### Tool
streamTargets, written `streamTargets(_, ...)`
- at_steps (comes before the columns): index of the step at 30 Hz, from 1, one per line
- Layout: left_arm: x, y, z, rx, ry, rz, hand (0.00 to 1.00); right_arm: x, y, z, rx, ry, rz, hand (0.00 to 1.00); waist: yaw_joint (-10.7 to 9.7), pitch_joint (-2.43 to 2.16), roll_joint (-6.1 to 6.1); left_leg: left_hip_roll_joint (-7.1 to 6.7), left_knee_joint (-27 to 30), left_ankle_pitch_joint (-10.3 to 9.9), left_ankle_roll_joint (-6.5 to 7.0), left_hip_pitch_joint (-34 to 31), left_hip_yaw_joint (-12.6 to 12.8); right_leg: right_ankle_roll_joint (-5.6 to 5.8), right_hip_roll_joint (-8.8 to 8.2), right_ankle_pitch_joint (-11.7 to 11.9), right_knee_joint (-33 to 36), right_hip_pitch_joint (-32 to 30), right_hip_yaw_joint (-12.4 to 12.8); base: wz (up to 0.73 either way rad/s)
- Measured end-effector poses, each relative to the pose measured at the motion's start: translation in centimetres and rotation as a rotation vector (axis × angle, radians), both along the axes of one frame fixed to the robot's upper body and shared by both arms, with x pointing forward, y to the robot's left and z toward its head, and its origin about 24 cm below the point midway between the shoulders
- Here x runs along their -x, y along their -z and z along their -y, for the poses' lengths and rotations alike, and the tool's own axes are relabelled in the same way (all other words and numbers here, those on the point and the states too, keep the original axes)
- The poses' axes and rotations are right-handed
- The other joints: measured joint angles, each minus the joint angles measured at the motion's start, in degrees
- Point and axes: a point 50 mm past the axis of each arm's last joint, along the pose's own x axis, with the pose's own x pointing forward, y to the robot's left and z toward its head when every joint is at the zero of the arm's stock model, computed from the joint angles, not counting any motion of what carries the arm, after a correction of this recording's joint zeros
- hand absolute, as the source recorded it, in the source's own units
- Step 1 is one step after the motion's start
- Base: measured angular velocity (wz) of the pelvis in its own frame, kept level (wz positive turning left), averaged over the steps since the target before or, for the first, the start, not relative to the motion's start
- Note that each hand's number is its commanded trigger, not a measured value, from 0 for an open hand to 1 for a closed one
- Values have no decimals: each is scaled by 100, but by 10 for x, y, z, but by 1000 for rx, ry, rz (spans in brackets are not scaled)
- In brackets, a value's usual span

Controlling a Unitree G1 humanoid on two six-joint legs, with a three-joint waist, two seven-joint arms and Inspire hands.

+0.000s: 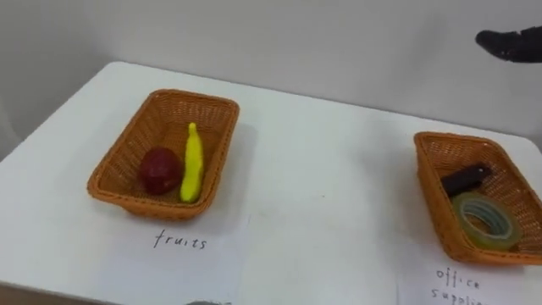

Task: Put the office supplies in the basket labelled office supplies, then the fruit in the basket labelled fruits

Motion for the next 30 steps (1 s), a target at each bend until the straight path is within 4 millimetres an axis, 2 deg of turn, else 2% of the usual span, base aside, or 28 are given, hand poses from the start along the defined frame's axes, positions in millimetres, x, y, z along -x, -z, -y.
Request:
streamTargets(4,-1,-1,-1,-3,-23,19,0,13,-5,13,-89,50,65,0,-150,3,11,76,-3,-29,-43,93,210,-38,82,41,-7,-7,216,-31)
streamTargets(9,7,-3,-4,-48,-37,19,0,41,-7,30,-124,147,128,0,-427,-10,51,210,-9,-95,-102,102,412,-88,196,113,-15,-116,233,-28)
streamTargets(10,8,-3,-4,-53,-39,19,0,53,-5,38,-153,199,143,0,-441,-11,51,210,-26,-91,-110,122,412,-88,204,113,-14,-111,249,-14)
streamTargets(13,10,-2,-3,-60,-40,19,0,68,0,49,-194,288,155,0,-480,-1,62,197,-95,-82,-123,203,482,-89,225,113,-1,-104,295,-16)
streamTargets(16,14,-2,-1,-76,-48,23,0,84,5,62,-219,403,172,0,-644,22,68,210,-98,-86,-123,193,484,-93,226,116,-27,-104,301,-2)
streamTargets(20,12,-1,1,-99,-52,49,0,109,14,73,-280,551,226,0,-715,29,174,225,-94,-94,-133,152,539,-118,249,132,-35,-173,352,-9)
streamTargets(23,10,-2,1,-111,-52,65,0,137,36,78,-352,701,257,0,-730,34,218,222,-95,-90,-143,106,539,-145,284,158,-96,-208,382,-5)
streamTargets(25,10,0,4,-112,-53,65,0,157,61,78,-401,802,241,0,-736,30,254,237,-99,-90,-154,85,539,-154,299,164,-120,-214,380,0)
streamTargets(27,11,4,13,-92,-61,69,0,189,103,73,-505,934,168,0,-747,15,334,241,-100,-97,-165,55,538,-156,305,165,-134,-237,380,0)
streamTargets(28,11,5,15,-87,-64,71,0,197,115,71,-533,972,138,0,-746,13,360,238,-103,-97,-165,46,539,-156,305,165,-129,-254,385,-4)
streamTargets(30,10,9,25,-58,-71,83,0,222,158,62,-666,1121,44,0,-822,9,451,225,-126,-96,-164,21,556,-155,300,164,-97,-314,408,-6)
